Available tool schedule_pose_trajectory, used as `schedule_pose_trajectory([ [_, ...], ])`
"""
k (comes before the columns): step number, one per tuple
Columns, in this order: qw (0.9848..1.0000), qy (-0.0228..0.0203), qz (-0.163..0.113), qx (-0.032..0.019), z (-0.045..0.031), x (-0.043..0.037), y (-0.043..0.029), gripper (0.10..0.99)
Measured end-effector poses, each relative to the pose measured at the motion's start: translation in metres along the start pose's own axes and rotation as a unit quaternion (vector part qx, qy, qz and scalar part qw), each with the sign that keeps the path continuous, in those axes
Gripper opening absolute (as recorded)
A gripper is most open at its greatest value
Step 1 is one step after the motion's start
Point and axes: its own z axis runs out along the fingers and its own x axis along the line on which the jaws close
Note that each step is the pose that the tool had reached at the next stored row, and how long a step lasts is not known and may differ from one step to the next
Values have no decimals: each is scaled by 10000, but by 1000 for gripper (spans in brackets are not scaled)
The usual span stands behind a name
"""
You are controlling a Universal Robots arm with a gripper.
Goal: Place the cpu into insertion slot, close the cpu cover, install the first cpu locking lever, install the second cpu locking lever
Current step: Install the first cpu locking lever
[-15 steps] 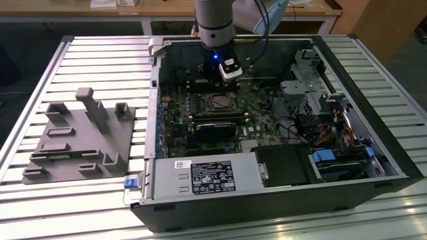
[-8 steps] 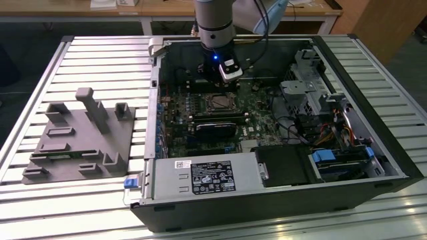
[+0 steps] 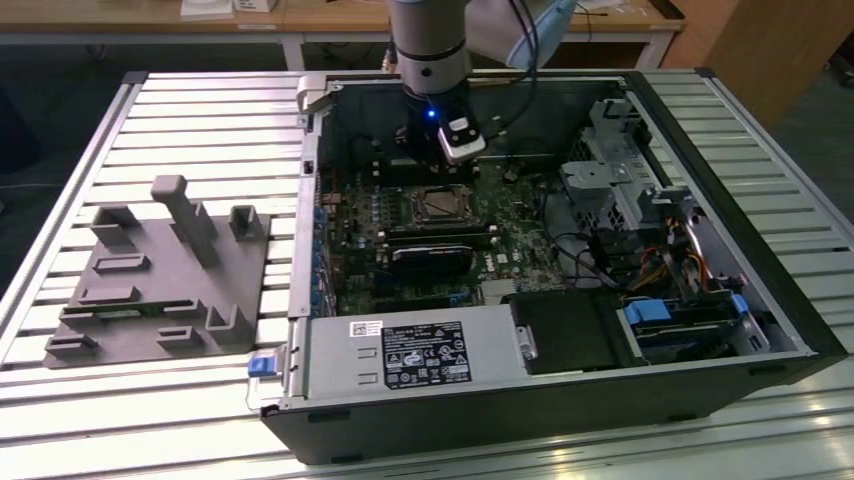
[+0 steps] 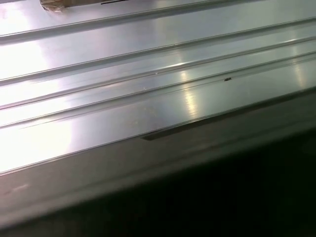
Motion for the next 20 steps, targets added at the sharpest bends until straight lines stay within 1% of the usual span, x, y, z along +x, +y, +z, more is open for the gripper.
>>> schedule_pose_trajectory([
  [7, 10000, 2, -1, 5, -170, -24, 14, 106],
  [8, 10000, 2, -1, 6, -184, -26, 16, 106],
  [15, 10000, 3, -1, 5, -191, -27, 16, 106],
  [20, 10000, 38, -3, 40, -190, -28, 16, 106],
])
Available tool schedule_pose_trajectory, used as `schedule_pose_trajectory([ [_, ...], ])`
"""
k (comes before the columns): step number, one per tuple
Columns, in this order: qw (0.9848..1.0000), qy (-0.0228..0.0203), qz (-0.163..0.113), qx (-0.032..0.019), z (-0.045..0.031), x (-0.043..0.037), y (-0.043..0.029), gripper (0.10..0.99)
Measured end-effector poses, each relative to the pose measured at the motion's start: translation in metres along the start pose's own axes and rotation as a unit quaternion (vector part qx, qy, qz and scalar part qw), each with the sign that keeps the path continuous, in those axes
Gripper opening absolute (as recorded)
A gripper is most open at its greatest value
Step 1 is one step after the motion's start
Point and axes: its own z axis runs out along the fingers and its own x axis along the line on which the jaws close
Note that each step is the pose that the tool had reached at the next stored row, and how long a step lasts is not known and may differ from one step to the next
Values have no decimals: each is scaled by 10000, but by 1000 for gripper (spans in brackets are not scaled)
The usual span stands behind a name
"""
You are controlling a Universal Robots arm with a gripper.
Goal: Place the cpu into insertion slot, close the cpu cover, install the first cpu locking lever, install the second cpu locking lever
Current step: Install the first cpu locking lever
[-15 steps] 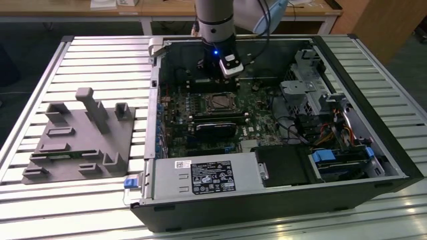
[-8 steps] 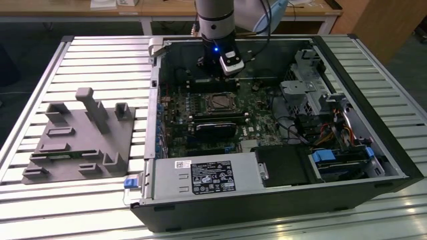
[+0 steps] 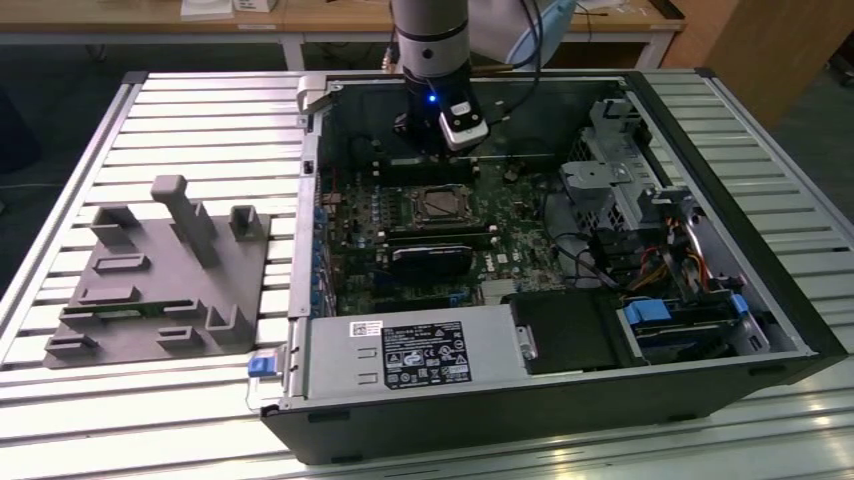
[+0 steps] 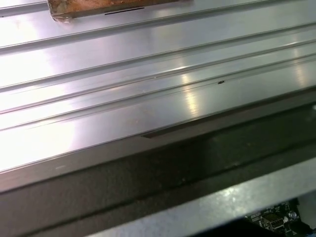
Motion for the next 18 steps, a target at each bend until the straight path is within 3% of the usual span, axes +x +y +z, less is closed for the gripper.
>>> schedule_pose_trajectory([
  [6, 10000, 64, 1, 35, 1, -4, -2, 106],
  [18, 9999, 105, 3, 52, 1, -11, -28, 106],
])
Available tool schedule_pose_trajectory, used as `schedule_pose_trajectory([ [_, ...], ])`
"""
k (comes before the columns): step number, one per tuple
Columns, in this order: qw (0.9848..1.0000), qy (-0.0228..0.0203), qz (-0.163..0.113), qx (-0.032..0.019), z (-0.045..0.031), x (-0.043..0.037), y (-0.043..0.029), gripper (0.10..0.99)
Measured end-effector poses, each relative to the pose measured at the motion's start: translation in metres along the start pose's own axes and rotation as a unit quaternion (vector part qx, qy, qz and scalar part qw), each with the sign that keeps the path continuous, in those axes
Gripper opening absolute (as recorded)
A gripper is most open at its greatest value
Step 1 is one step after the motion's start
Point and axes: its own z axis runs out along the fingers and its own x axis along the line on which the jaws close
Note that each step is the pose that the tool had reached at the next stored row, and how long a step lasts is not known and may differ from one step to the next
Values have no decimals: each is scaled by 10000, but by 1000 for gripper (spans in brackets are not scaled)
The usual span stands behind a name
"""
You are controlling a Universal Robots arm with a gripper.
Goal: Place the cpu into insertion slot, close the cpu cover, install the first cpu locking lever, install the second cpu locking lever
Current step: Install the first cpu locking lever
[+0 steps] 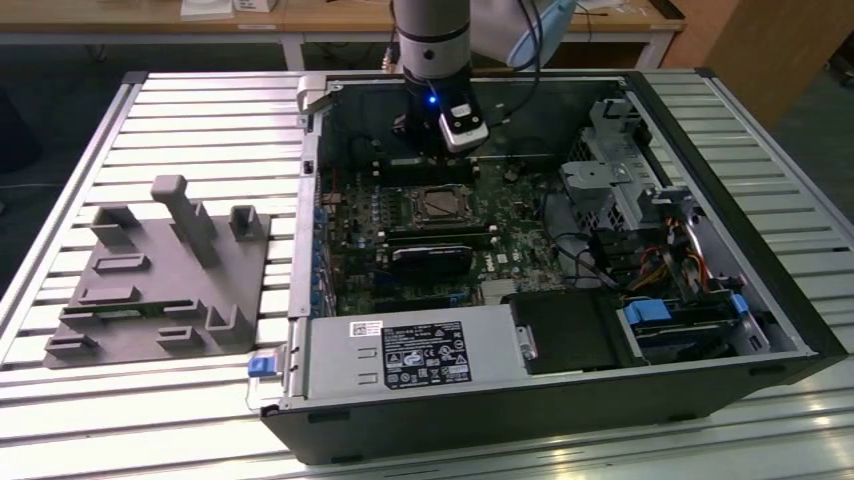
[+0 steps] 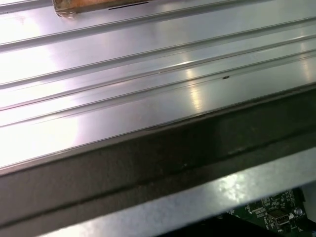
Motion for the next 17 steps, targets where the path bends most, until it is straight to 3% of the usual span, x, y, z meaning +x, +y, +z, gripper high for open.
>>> schedule_pose_trajectory([
  [17, 10000, 76, 4, 22, -3, -38, -128, 106],
])
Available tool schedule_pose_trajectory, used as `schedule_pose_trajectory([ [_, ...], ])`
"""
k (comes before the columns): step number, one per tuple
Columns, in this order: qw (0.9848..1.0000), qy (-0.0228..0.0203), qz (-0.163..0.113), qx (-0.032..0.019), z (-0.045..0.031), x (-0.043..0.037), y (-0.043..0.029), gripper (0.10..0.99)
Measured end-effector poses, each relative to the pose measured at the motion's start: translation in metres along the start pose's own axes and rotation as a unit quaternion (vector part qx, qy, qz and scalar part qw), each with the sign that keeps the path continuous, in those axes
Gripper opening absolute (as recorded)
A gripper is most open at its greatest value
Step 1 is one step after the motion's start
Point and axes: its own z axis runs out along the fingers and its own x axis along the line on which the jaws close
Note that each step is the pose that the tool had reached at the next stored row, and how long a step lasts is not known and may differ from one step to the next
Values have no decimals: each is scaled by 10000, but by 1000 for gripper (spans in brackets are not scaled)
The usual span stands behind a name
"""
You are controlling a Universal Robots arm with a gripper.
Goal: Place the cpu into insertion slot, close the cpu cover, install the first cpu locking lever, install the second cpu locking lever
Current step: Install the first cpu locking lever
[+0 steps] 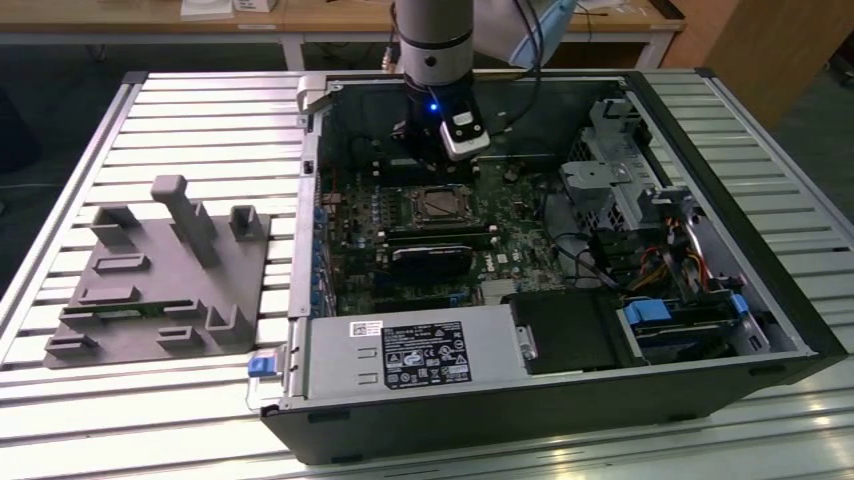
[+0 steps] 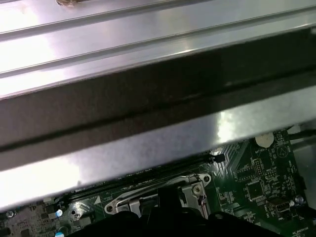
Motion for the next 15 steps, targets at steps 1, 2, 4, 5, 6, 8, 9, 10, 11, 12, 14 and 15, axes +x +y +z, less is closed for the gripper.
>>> schedule_pose_trajectory([
  [1, 10000, 8, 0, 3, -1, -4, -13, 106],
  [2, 10000, 16, 1, 5, -1, -8, -27, 106],
  [4, 10000, 33, 1, 10, -2, -17, -56, 106],
  [5, 10000, 44, 2, 13, -2, -21, -70, 106],
  [6, 10000, 55, 2, 17, -2, -25, -83, 106],
  [8, 10000, 74, 2, 31, -3, -33, -108, 106],
  [9, 10000, 81, 2, 44, -3, -37, -120, 106],
  [10, 9999, 88, 0, 65, -2, -41, -131, 106],
  [11, 9999, 92, -2, 90, -2, -44, -139, 106],
  [12, 9999, 95, -4, 121, -1, -48, -147, 106],
  [14, 9998, 99, -10, 185, -1, -54, -162, 106],
  [15, 9997, 102, -13, 217, -1, -57, -169, 106],
])
